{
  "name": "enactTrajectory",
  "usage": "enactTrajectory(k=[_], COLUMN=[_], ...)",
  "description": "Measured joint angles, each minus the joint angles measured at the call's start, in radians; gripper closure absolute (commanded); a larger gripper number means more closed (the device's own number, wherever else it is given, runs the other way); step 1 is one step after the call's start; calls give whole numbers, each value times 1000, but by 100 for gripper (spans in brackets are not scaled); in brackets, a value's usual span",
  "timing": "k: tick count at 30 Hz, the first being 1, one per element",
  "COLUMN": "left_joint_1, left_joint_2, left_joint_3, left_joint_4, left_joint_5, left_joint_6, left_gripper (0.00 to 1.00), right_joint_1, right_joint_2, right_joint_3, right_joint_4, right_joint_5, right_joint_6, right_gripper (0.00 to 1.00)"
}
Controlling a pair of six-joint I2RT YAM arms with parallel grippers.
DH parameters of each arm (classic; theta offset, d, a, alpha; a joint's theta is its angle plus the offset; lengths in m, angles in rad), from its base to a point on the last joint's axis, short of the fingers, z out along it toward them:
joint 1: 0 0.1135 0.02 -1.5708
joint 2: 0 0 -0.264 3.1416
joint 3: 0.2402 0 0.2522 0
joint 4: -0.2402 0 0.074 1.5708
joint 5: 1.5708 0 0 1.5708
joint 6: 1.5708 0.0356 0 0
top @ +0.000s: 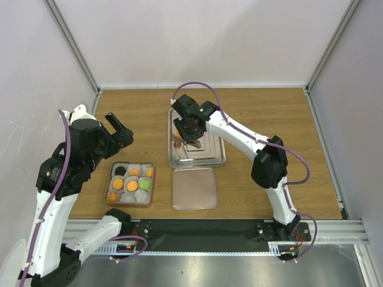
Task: Pack the cookies
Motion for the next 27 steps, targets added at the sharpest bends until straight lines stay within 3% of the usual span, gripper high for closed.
enactTrajectory(k=[7,13,27], left_joint_1=[0,0,3], left_joint_2=[21,51,72], left_joint_3=[28,105,190], left_joint_4=[-2,-21,-148], left_joint_5=[0,-2,-42], left_joint_6=[5,12,28], left_gripper=[1,0,1], right_joint_1=[-8,10,384], right_joint_2=[-27,-41,14], right_joint_3=[24,164,250], right_joint_4=[-52,-114,-168], right_joint_5=[-31,-131,-215], right_joint_6=[-6,-18,-35], right_gripper=[69,68,67])
